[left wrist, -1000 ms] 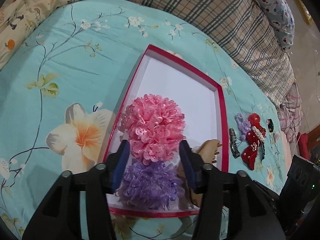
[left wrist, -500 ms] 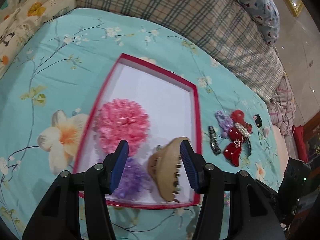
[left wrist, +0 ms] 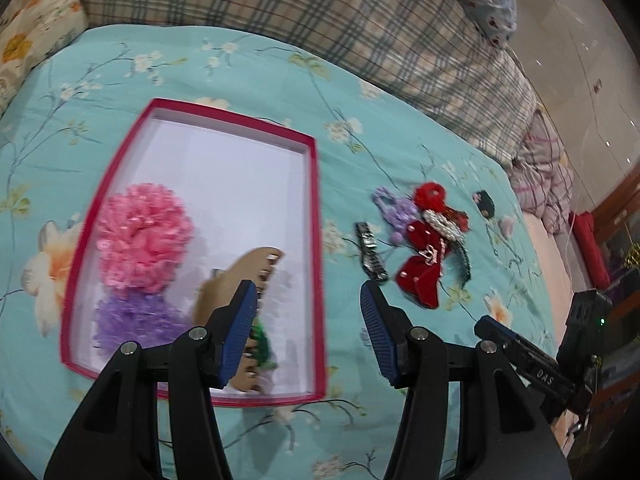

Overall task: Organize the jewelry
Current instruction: 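Move both tools back over the remaining accessories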

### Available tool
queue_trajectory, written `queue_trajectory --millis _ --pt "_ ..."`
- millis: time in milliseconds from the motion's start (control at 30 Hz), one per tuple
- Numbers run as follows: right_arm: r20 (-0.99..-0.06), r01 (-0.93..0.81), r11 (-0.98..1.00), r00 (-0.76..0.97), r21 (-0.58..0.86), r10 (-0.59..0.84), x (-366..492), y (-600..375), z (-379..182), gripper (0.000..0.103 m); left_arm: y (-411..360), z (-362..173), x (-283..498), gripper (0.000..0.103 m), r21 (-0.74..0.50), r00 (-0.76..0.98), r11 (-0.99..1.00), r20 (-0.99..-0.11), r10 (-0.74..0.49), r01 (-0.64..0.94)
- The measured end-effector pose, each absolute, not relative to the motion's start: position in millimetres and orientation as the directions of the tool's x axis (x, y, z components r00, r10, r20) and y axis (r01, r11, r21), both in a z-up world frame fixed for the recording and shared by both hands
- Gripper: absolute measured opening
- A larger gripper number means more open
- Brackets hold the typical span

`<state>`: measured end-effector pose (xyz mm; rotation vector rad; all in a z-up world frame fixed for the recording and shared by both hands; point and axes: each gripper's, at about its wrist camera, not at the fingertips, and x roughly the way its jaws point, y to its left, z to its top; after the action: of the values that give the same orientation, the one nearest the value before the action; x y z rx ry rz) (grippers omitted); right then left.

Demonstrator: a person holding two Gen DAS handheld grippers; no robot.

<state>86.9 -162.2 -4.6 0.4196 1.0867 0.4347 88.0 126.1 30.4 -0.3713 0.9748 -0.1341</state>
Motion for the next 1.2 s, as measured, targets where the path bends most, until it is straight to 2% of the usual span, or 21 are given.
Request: queue_trajectory --millis 500,567,667,1200 --pt "-0.771 -0.046 0.877 0.456 0.478 0.444 106 -218 -21 0.065 53 20 111 0.053 -0.363 0.488 0.929 -0.8 -0.348 0.067" --pt "-0.779 -0.046 0.884 0.453 0.465 0.433 111 -220 -25 0.065 45 18 113 0.062 -0.359 0.481 0.93 -0.803 -0.351 0.079" --pt "-0.79 -0.048 0.889 0.438 0.456 0.429 124 -224 -32 0.065 32 17 119 0.065 -0.348 0.471 0.931 -0.807 -0.357 0.109" --pt "-0.839 -0.157 0.911 0.356 0.38 0.411 181 -218 -63 0.065 -2 -17 153 0.065 -0.356 0.387 0.921 -0.836 -0.39 0.158"
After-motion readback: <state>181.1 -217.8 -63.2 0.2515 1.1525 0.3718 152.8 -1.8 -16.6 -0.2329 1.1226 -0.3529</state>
